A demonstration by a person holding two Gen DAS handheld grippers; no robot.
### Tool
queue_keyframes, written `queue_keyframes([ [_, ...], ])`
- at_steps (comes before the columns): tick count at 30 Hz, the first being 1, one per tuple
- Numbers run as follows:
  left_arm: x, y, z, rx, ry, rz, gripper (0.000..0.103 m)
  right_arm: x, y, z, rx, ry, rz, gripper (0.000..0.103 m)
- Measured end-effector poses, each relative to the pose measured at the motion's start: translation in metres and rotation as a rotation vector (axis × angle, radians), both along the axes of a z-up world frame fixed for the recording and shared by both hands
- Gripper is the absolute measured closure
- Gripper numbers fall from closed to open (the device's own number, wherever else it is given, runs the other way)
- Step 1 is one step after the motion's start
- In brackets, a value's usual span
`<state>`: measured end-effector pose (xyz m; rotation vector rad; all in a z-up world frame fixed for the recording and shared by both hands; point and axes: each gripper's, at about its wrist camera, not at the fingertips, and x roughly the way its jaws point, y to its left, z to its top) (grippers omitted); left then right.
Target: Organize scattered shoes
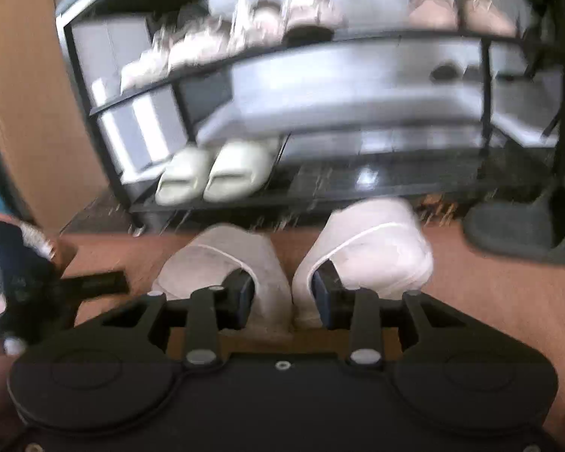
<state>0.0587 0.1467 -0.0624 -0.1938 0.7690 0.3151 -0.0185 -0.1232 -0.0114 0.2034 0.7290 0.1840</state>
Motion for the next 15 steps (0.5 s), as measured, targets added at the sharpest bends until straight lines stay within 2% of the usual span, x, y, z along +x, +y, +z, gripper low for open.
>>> queue_keyframes([
  [2, 0.000, -0.001, 0.000, -0.003, -0.001, -0.005, 0.001, 0.005, -0.001, -0.017, 0.016, 0.106, 0.003, 0.057],
  [6, 0.001, -0.007, -0.003, 0.012, 0.022, -0.044, 0.001, 0.009, -0.007, -0.048, 0.033, 0.257, -0.018, 0.053],
  [8, 0.002, -0.010, -0.005, 0.032, 0.034, -0.057, 0.001, 0.009, -0.006, -0.054, 0.037, 0.278, -0.002, 0.041],
  [10, 0.003, -0.012, -0.006, 0.026, 0.036, -0.064, 0.001, 0.009, 0.007, -0.054, -0.042, 0.299, 0.062, 0.033],
  [11, 0.003, -0.012, -0.006, 0.021, 0.035, -0.064, 0.001, 0.009, 0.008, -0.053, -0.047, 0.301, 0.065, 0.028],
  [12, 0.003, -0.012, -0.006, 0.020, 0.035, -0.065, 0.001, 0.006, 0.010, -0.051, -0.054, 0.296, 0.074, 0.027],
  [14, 0.003, -0.012, -0.007, 0.023, 0.040, -0.069, 0.001, 0.001, 0.015, -0.047, -0.065, 0.281, 0.091, 0.016],
  [15, 0.003, -0.013, -0.007, 0.026, 0.044, -0.072, 0.001, -0.001, 0.014, -0.039, -0.049, 0.247, 0.094, 0.016],
])
